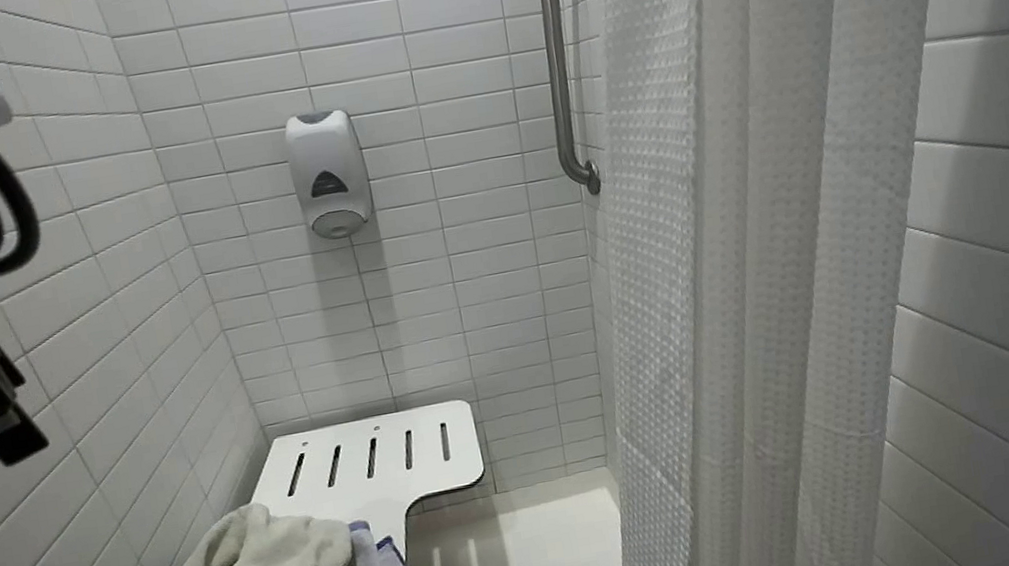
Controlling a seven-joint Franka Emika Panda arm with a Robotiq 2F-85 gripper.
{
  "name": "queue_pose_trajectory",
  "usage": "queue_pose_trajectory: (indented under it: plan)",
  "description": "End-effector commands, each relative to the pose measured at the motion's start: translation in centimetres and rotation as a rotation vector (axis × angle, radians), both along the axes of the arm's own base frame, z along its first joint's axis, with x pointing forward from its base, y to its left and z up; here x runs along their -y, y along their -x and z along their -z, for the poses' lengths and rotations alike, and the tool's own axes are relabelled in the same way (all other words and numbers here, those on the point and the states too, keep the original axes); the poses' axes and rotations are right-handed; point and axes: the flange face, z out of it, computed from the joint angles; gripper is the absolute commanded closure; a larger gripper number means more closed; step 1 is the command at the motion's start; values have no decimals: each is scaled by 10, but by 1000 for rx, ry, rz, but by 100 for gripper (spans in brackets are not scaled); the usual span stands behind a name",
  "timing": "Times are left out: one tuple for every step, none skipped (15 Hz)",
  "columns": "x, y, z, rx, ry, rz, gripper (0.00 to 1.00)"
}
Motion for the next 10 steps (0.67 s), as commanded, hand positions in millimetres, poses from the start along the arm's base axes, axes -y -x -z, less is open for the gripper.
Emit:
queue_pose_trajectory:
  plan:
    - [-38,30,28,34,39,-74,0]
    - [-44,36,43,39,58,-89,0]
    - [-51,43,61,43,68,-101,0]
    - [-60,50,80,47,79,-113,0]
    - [-70,59,101,40,70,-124,0]
    - [-82,67,118,41,78,-139,0]
    - [-55,48,100,29,57,-97,0]
    - [-64,56,117,24,58,-105,0]
    - [-71,61,128,22,57,-110,0]
    - [-74,63,131,22,55,-113,0]
